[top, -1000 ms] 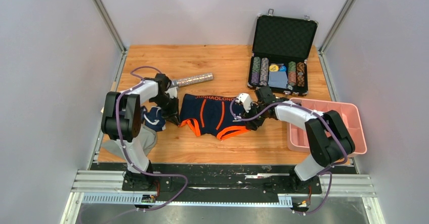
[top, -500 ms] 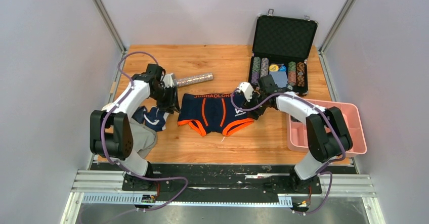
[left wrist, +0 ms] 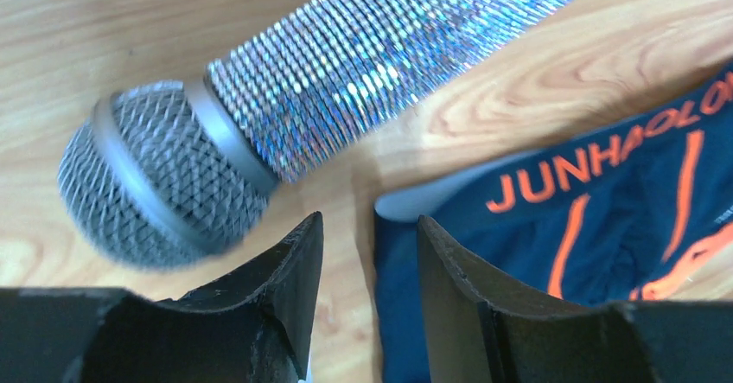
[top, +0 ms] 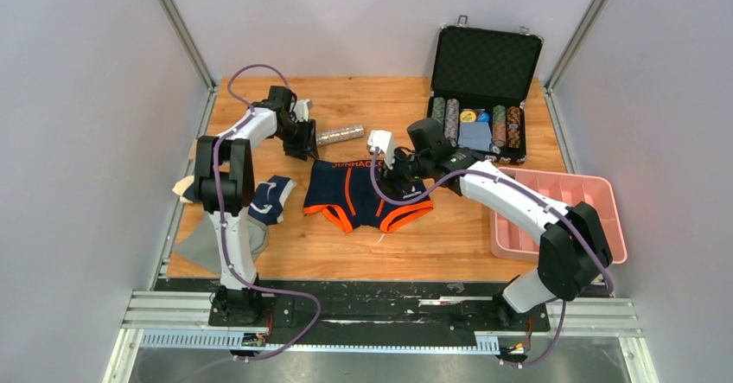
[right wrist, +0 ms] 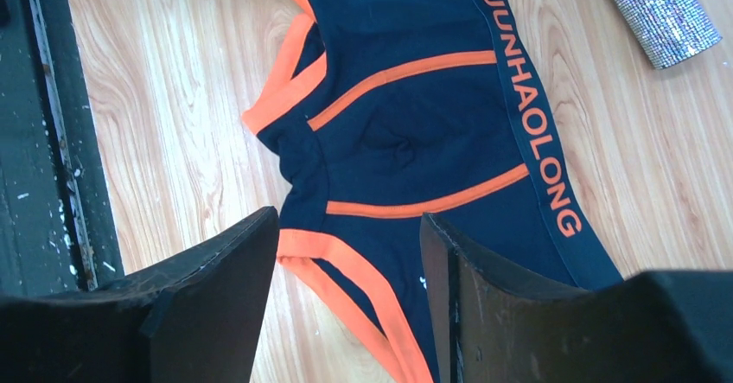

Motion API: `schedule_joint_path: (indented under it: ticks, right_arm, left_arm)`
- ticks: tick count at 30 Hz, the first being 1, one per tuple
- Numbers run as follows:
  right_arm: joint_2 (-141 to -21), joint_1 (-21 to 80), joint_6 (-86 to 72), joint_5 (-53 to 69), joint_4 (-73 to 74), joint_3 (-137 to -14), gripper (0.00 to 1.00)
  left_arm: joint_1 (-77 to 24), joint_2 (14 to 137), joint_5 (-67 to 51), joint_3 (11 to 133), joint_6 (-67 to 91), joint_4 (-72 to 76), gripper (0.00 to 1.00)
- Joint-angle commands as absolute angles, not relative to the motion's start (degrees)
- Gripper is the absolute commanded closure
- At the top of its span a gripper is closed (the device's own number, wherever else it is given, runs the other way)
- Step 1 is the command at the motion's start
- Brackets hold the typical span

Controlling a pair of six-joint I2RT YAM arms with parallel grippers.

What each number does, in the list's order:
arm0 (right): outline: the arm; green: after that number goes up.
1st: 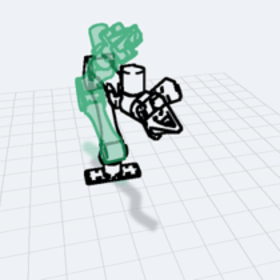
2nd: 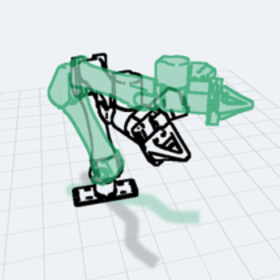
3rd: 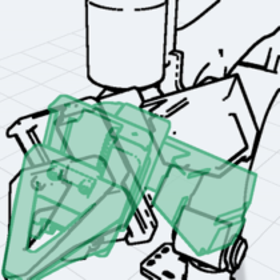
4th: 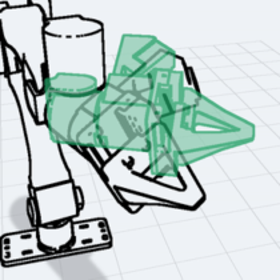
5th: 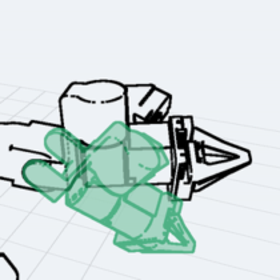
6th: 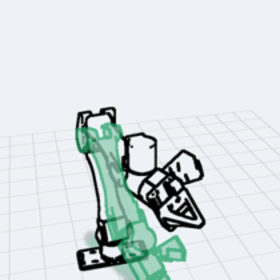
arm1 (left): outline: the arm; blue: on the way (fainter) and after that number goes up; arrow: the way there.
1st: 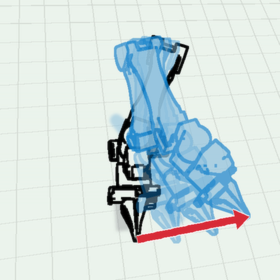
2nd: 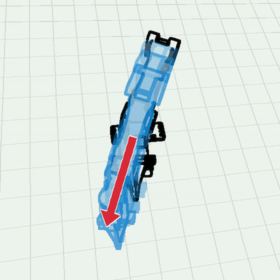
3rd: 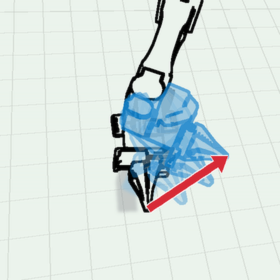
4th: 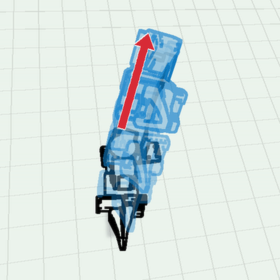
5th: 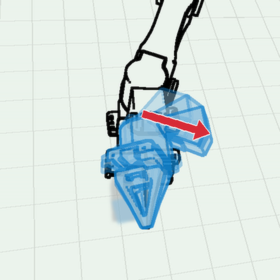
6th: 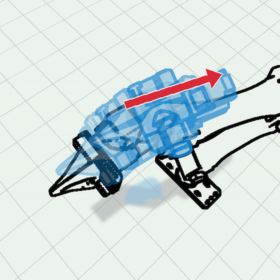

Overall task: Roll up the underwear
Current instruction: Fold the underwear at the center of the board.

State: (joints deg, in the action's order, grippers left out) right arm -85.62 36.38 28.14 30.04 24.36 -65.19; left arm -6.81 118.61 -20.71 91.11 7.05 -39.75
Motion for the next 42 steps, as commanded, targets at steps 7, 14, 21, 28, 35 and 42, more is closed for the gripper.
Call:
schedule_joint_path:
  ticks: [7,14,21,28,35,42]
  right_arm:
    - [-87.32,37.43,24.52,32.65,20.14,-67.15,0.37]
    - [-91.79,38.56,24.65,34.13,19.45,-70.39,0.37]
    - [-93.53,38.67,24.42,34.71,19.25,-72.12,0.37]
    - [-92.69,38.67,24.08,34.33,18.99,-70.98,0.37]
    - [-92.07,38.67,24.34,33.71,19.12,-69.64,0.37]
    - [-96.85,41.04,28.08,34.77,18.36,-72.91,0.38]
  left_arm:
    - [-6.5,123.61,-25.09,92.03,3.58,-37.18,0.57]
    - [-5.37,119.57,-23.13,87.32,6.0,-34.75,0.46]
    - [-3.11,116.3,-29.57,83.98,6.29,-31.12,0.53]
    - [-3.19,118.95,-31.85,83.28,5.87,-32.11,0.57]
    - [-3.3,122.02,-32.9,85.5,5.18,-33.55,0.62]
    - [-3.4,123.6,-35.97,85.36,4.6,-33.73,0.77]
